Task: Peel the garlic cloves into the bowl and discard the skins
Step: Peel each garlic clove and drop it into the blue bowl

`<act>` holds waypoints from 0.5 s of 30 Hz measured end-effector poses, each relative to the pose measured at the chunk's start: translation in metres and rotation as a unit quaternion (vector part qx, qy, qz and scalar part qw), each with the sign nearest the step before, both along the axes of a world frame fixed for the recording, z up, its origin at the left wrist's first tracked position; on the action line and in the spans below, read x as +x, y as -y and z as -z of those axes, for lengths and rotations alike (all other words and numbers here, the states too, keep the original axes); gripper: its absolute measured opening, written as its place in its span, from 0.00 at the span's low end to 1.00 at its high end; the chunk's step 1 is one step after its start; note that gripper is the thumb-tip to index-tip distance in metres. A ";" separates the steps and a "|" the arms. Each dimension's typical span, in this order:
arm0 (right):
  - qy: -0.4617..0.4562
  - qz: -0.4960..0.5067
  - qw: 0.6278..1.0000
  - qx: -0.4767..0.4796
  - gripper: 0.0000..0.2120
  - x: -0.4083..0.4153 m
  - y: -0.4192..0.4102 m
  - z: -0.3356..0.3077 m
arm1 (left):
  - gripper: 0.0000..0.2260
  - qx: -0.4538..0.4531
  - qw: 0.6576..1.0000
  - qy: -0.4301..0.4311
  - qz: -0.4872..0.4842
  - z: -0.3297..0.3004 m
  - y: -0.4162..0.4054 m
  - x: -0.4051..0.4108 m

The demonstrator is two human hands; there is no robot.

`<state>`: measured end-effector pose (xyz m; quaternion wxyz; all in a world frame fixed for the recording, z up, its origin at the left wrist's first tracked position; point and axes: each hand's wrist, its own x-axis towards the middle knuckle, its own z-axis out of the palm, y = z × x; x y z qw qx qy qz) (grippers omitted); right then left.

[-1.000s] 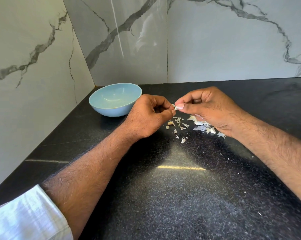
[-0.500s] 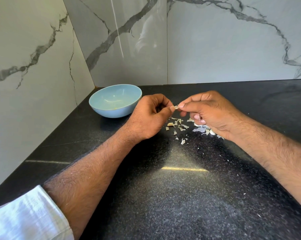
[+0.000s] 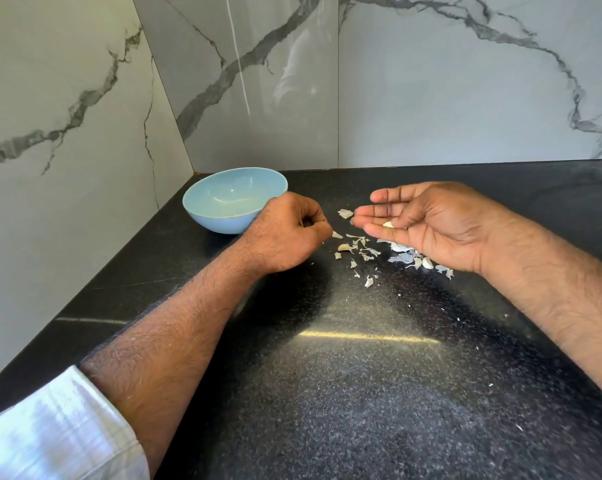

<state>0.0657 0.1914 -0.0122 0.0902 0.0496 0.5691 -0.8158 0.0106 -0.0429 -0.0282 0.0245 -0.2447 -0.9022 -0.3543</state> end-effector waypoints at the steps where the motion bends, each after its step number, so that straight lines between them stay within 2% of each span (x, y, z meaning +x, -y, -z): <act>1: 0.001 -0.003 1.000 -0.003 0.21 0.001 0.001 0.000 | 0.08 -0.008 1.000 0.003 0.007 0.000 0.000 0.001; 4: -0.004 -0.003 1.000 -0.006 0.18 0.004 0.004 -0.001 | 0.07 -0.028 0.999 0.005 0.023 -0.002 -0.001 0.004; 6: -0.008 0.007 1.000 -0.005 0.16 0.005 0.004 0.000 | 0.10 -0.027 0.999 0.001 0.033 -0.002 -0.001 0.003; 10: -0.015 0.030 0.998 0.057 0.11 0.006 0.006 0.001 | 0.16 -0.030 0.999 -0.004 0.045 -0.002 0.004 0.002; 15: 0.003 0.060 0.997 0.050 0.11 0.005 0.006 0.002 | 0.11 -0.003 0.999 -0.028 0.026 -0.003 0.006 -0.001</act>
